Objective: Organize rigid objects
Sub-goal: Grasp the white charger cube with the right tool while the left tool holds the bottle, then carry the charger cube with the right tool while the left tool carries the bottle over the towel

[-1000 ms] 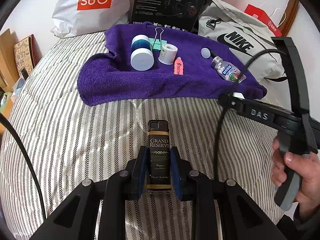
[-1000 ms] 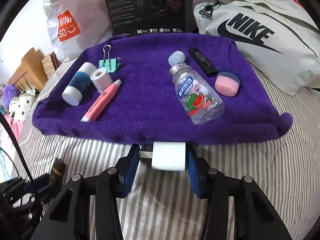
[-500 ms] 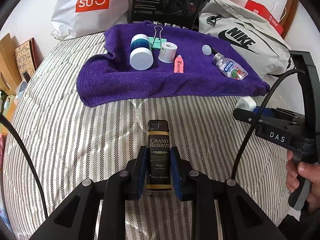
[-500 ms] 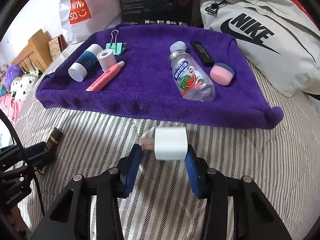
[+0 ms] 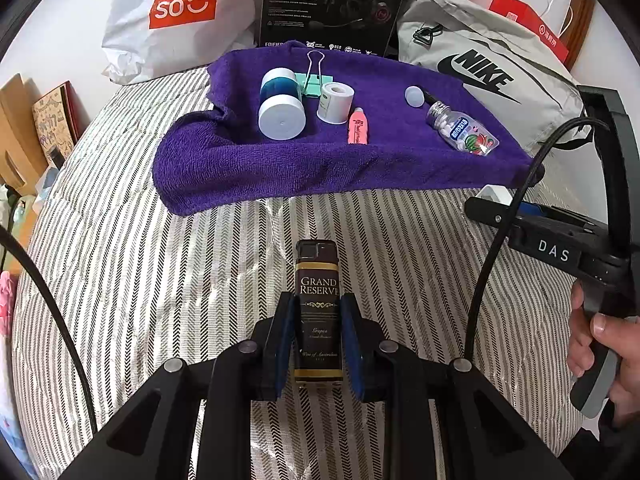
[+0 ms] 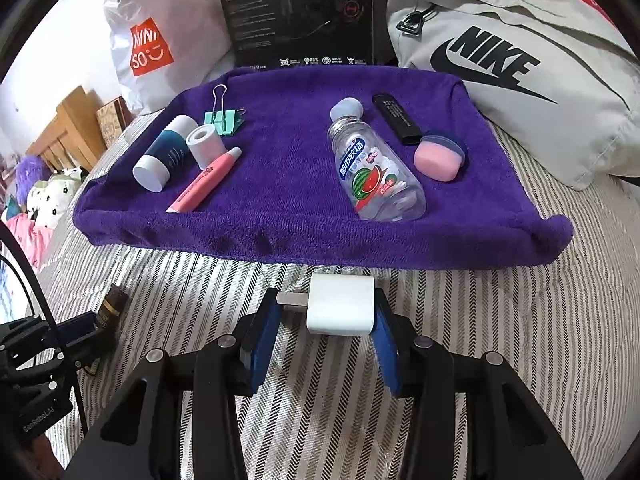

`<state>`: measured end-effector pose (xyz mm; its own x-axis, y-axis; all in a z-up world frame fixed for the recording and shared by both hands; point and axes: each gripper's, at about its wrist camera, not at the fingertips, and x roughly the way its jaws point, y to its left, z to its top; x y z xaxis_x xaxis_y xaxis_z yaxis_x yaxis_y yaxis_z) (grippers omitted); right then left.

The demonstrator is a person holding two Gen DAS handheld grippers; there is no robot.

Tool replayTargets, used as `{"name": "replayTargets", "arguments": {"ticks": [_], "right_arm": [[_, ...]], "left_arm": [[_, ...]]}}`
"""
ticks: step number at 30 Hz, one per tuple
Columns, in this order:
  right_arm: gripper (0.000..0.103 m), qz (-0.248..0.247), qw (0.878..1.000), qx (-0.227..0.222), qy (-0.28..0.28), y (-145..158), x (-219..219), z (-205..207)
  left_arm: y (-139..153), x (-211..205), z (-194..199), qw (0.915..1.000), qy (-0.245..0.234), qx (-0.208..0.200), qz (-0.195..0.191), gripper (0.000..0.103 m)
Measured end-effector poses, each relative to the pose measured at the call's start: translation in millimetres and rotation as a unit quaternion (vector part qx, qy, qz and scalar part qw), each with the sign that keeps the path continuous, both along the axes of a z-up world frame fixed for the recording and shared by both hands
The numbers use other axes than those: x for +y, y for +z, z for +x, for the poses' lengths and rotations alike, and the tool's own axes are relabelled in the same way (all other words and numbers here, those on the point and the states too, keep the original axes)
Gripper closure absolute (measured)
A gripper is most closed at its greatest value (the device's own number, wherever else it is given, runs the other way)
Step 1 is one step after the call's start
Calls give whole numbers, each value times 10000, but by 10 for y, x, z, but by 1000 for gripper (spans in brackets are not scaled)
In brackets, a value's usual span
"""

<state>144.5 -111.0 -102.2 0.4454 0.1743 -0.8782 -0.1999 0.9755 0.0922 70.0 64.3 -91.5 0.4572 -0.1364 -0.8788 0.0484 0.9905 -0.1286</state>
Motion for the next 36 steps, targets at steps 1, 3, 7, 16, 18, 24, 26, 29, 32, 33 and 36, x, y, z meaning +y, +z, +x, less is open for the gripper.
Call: {"name": "replayTargets", "arguments": {"ticks": [1, 3, 7, 16, 18, 24, 26, 29, 32, 33, 36], "right_arm": [[59, 6, 10000, 30, 16, 4, -4, -3], [59, 37, 9999, 107, 19, 25, -36, -26], [59, 6, 9999, 92, 98, 89, -75, -111], [59, -30, 9999, 136, 92, 155, -304, -229], [59, 10, 9999, 142, 77, 164, -353, -240], [59, 148, 9996, 233, 6, 92, -460, -257], [59, 221, 9995, 245, 4, 79, -481, -267], [59, 264, 9993, 251, 54, 83, -491, -276], [59, 313, 9993, 204, 66, 111, -520, -278], [59, 333, 9992, 199, 62, 117, -530, -277], [59, 384, 9991, 161, 71, 171, -560, -264]], "left_arm": [[-1, 1, 0, 10000, -1, 4, 0, 80], [1, -6, -2, 10000, 16, 17, 1, 80], [0, -17, -1, 10000, 42, 22, 30, 80], [32, 154, -23, 9990, 179, 47, -403, 80], [20, 176, -21, 9988, 208, 75, -427, 80], [-6, 40, -1, 9998, 122, 120, 104, 80], [-19, -78, 4, 9985, 25, 106, 536, 80], [-20, -224, 0, 9943, -96, 13, 1060, 80], [-7, -224, 34, 9942, -98, 91, 1065, 80], [-3, -186, 45, 9954, -60, 129, 945, 80], [5, -3, 72, 9992, 107, 236, 290, 81]]}}
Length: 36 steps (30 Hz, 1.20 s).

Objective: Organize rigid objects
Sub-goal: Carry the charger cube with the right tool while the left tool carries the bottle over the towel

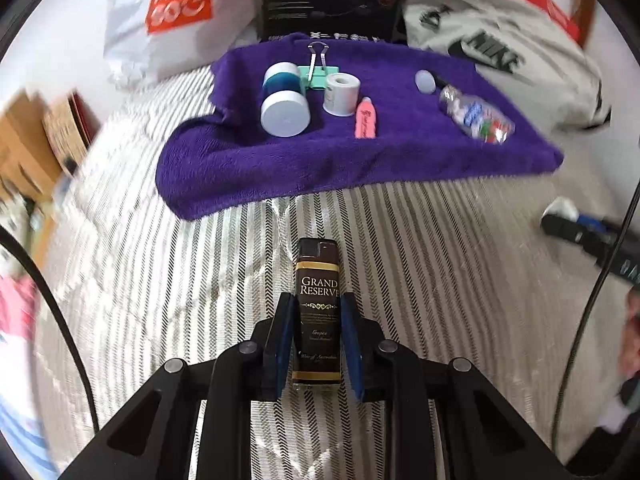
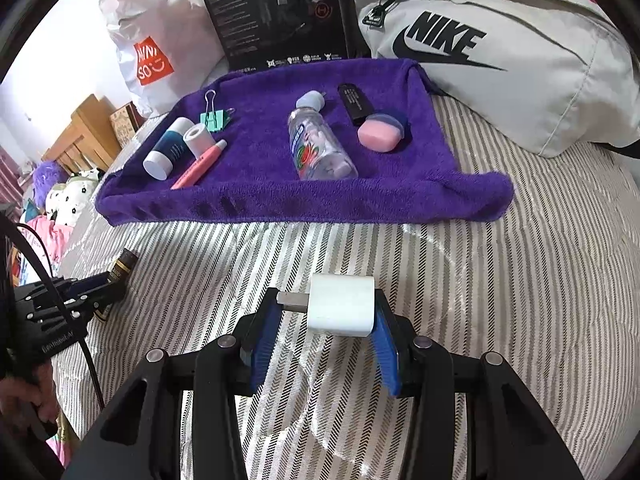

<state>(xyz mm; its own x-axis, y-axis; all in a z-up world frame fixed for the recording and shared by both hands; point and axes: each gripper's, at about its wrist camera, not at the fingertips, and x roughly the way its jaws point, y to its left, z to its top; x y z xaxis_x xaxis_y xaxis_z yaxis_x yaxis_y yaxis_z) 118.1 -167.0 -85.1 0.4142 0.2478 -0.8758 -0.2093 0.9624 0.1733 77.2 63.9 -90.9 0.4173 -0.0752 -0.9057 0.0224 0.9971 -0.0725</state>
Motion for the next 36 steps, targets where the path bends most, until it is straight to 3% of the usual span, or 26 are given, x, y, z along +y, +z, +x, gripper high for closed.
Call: {"name": "replayTargets", "arguments": {"ticks": [2, 6, 22, 36], "right_arm": [[59, 9, 10000, -60, 24, 56, -12, 10], [59, 43, 9998, -183, 84, 177, -31, 68], [59, 49, 9966, -481, 669, 465, 306, 565], [59, -182, 9933, 135, 1132, -82, 926, 1142]], "left_arm": [[52, 80, -4, 9993, 71, -32, -358, 81], [218, 119, -10, 9979, 81, -202, -609, 81], [646, 71, 456, 9954, -117, -690, -661, 81], [644, 374, 580, 9948, 108, -779, -642, 81]]}}
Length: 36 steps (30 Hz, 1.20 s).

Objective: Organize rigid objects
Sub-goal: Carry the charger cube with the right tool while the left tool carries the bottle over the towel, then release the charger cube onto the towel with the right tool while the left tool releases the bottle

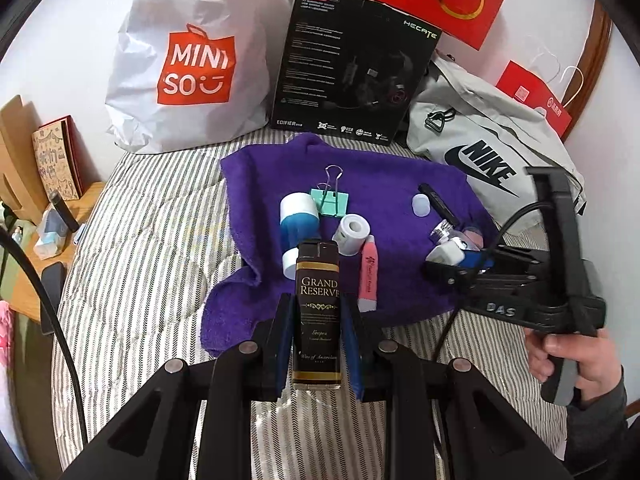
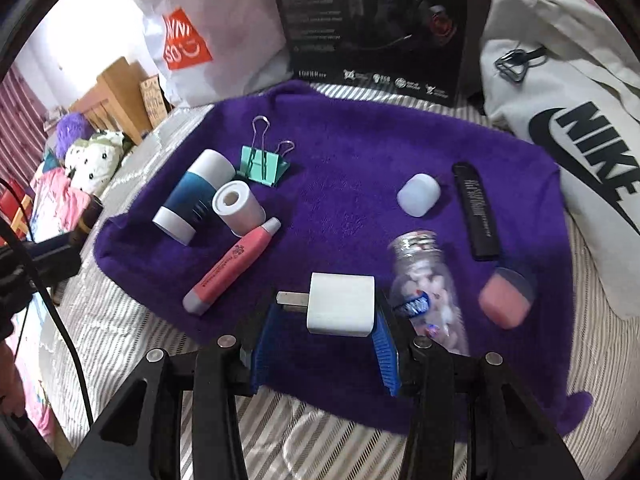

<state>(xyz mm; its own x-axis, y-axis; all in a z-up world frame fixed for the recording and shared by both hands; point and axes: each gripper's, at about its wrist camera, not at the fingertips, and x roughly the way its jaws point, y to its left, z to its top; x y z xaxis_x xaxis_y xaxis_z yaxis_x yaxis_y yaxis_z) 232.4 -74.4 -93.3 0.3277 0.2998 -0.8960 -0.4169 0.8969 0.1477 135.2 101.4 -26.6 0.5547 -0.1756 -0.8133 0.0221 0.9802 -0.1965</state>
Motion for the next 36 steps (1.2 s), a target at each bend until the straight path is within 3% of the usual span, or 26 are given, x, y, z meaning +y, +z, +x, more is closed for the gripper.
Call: {"name": "replayTargets", "arguments": {"ticks": [8, 14, 19, 28, 36], "right_arm": [[59, -512, 9984, -72, 213, -109, 122, 34], [57, -625, 9974, -34, 368, -113, 144, 51], [49, -522, 9974, 211, 457, -101, 138, 80], [42, -451, 9980, -126, 421, 297, -57, -68], [42, -210, 9993, -285, 91, 565, -535, -299]], "left_arm": [[-43, 58, 41, 9999, 2, 21, -105, 81], [-59, 54, 69, 9999, -15, 35, -139, 81], [-53, 9, 72, 9999, -84, 28, -124, 81], [-83, -203, 206, 9993, -326, 121, -146, 81], [-96, -619, 556, 9972, -716, 167, -91, 80]]}}
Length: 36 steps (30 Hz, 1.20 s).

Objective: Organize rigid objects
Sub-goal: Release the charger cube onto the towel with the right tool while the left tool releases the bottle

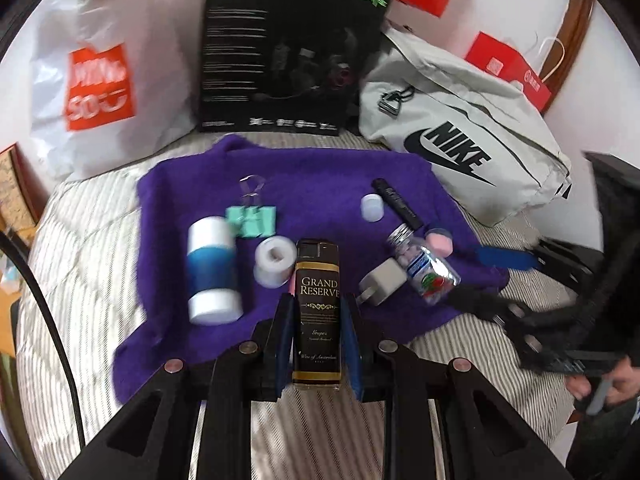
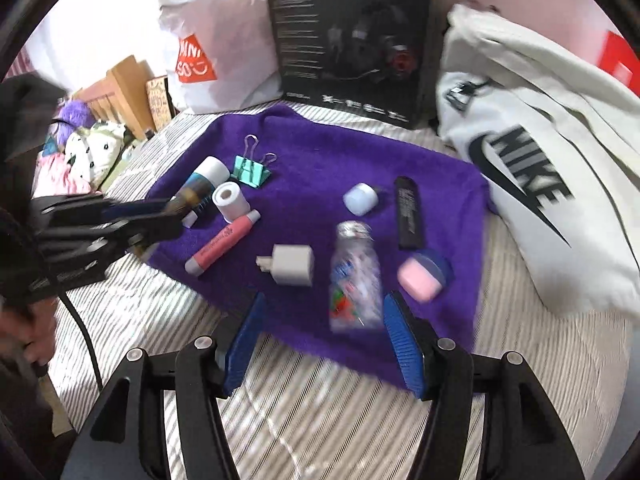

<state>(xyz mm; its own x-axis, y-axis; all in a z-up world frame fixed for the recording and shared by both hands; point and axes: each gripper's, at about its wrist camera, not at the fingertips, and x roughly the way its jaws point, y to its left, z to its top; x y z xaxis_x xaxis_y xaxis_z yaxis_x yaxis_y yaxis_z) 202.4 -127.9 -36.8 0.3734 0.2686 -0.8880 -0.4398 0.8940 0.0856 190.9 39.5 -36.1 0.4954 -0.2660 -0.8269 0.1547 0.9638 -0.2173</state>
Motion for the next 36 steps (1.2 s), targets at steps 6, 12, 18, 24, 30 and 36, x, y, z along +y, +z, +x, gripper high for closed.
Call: {"name": "replayTargets", "arguments": {"ticks": [6, 12, 18, 24, 30, 36], "right_arm": [[42, 52, 9997, 81, -235, -16, -335, -213], [42, 285, 9980, 215, -514, -61, -561, -332], [42, 169, 9979, 181, -603, -72, -678, -371], [42, 262, 9966, 177, -759, -56, -823, -359], [42, 286, 9965, 234, -755, -95, -835, -390], [42, 308, 9958, 208, -833, -65, -878, -453]], "left_arm": [[-265, -237, 240, 9996, -71, 274, 28, 80], [-421, -366, 384, 9980, -144, 461, 420, 80], [-476, -476, 520, 9956, -246, 580, 689, 80], [-492, -530, 587, 9941, -304, 633, 828, 80], [-504, -568, 578, 9923, -367, 610, 1012, 80], [-504, -546, 508, 9923, -428, 688, 936, 71]]}}
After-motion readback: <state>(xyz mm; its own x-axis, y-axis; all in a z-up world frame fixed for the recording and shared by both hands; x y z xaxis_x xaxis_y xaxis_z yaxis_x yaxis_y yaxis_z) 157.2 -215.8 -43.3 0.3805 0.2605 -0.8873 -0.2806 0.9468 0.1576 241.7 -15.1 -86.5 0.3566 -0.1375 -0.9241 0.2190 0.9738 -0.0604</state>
